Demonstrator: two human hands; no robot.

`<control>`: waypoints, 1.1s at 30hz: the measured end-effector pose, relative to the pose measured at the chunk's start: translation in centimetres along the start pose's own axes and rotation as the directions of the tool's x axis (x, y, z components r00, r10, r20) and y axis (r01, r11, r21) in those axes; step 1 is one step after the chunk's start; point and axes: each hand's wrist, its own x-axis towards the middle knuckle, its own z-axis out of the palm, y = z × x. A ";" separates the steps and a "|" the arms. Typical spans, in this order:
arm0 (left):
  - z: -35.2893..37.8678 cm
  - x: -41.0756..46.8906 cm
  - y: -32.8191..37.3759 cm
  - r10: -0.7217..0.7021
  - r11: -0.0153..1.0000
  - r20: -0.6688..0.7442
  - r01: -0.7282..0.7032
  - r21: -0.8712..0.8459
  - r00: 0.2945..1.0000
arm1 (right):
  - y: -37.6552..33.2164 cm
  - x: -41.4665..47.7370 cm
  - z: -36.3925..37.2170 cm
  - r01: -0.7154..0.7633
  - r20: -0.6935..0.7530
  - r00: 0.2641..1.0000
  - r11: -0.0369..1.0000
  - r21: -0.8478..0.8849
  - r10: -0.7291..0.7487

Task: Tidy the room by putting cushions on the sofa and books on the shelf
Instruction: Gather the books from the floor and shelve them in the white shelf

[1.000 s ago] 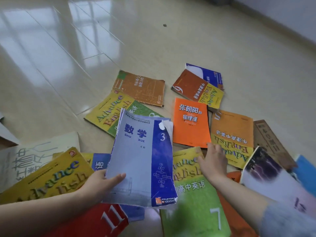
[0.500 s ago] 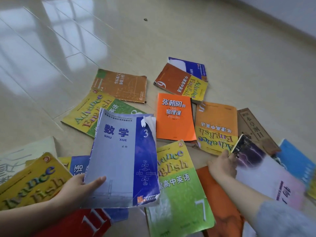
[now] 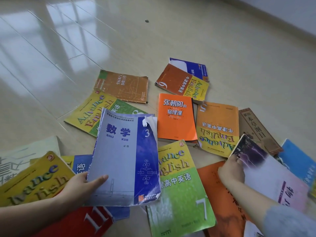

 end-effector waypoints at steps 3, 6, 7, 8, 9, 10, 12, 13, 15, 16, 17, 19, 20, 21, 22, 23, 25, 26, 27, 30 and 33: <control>0.0 -0.2 0.1 -0.007 1.000 0.005 0.007 -0.002 1.000 | 0.2 -0.1 -0.2 0.028 -0.003 1.000 0.999 -0.025 -0.028; -0.1 -0.3 0.2 -0.007 1.000 0.007 0.007 -0.002 1.000 | 0.9 -0.2 -0.6 0.089 -0.064 0.994 0.996 0.013 -0.088; -0.1 -0.3 0.2 -0.004 1.000 0.008 0.004 -0.001 1.000 | 1.0 -0.4 -0.8 0.108 -0.089 0.991 0.992 0.059 -0.102; -0.1 -0.3 0.2 -0.003 1.000 0.009 0.003 -0.001 1.000 | 1.1 -0.6 -1.1 0.123 -0.120 0.987 0.986 0.110 -0.110; -0.1 -0.4 0.2 -0.006 1.000 0.008 0.006 -0.003 1.000 | 1.1 -0.7 -1.4 0.138 -0.153 0.981 0.979 0.148 -0.115; -0.1 -0.4 0.3 -0.010 1.000 0.007 0.010 -0.006 1.000 | 0.9 -0.8 -1.6 0.152 -0.179 0.976 0.972 0.176 -0.120; 0.0 -0.4 0.3 -0.011 1.000 0.005 0.011 -0.017 1.000 | 0.4 -0.9 -1.9 0.194 -0.219 0.965 0.959 0.209 -0.147; 0.0 -0.5 0.3 -0.006 1.000 0.005 0.006 -0.021 1.000 | 0.1 -1.0 -1.9 0.215 -0.233 0.959 0.950 0.227 -0.161; 0.0 -0.5 0.3 0.006 1.000 0.006 -0.006 -0.026 1.000 | -0.9 -1.2 -1.7 0.262 -0.255 0.947 0.929 0.261 -0.195; 0.0 -0.5 0.4 0.009 1.000 0.004 -0.009 -0.028 1.000 | -1.4 -1.5 -1.5 0.287 -0.265 0.940 0.916 0.281 -0.213; 0.0 -0.5 0.4 0.011 0.999 0.001 -0.011 -0.030 1.000 | -2.1 -1.7 -1.3 0.313 -0.279 0.932 0.899 0.307 -0.229; 0.0 -0.4 0.3 0.015 0.999 -0.002 -0.015 -0.031 1.000 | -3.6 -2.4 -1.4 0.357 -0.312 0.918 0.853 0.380 -0.245; 0.0 -0.3 0.3 0.015 0.999 -0.004 -0.015 -0.034 1.000 | -4.6 -2.9 -1.6 0.382 -0.332 0.909 0.821 0.425 -0.251; -0.1 -0.3 0.3 0.013 0.999 -0.004 -0.014 -0.039 1.000 | -5.7 -3.4 -1.9 0.423 -0.358 0.893 0.778 0.466 -0.271; -0.1 -0.3 0.3 0.012 0.999 -0.002 -0.012 -0.042 1.000 | -7.0 -4.0 -2.3 0.482 -0.391 0.866 0.726 0.491 -0.311; -0.1 -0.3 0.3 0.011 0.999 0.002 -0.011 -0.042 1.000 | -8.3 -4.7 -2.6 0.554 -0.419 0.828 0.664 0.502 -0.374; -0.1 -0.3 0.3 0.012 0.999 0.011 -0.012 -0.035 1.000 | -10.7 -6.4 -3.0 0.692 -0.437 0.720 0.519 0.501 -0.539; -0.1 -0.3 0.3 0.010 0.999 0.013 -0.010 -0.032 1.000 | -11.7 -7.2 -2.9 0.748 -0.424 0.652 0.443 0.494 -0.629; -0.2 -0.3 0.3 0.006 0.999 0.015 -0.006 -0.032 1.000 | -12.5 -8.1 -2.8 0.786 -0.391 0.585 0.377 0.491 -0.710; -0.2 -0.2 0.3 -0.003 1.000 0.014 0.004 -0.022 1.000 | -13.6 -10.5 -1.9 0.822 -0.127 0.404 0.299 0.485 -0.906; -0.2 -0.2 0.6 0.005 1.000 0.007 -0.005 0.001 1.000 | -12.4 -10.3 0.0 0.932 0.175 0.197 0.240 0.272 -0.965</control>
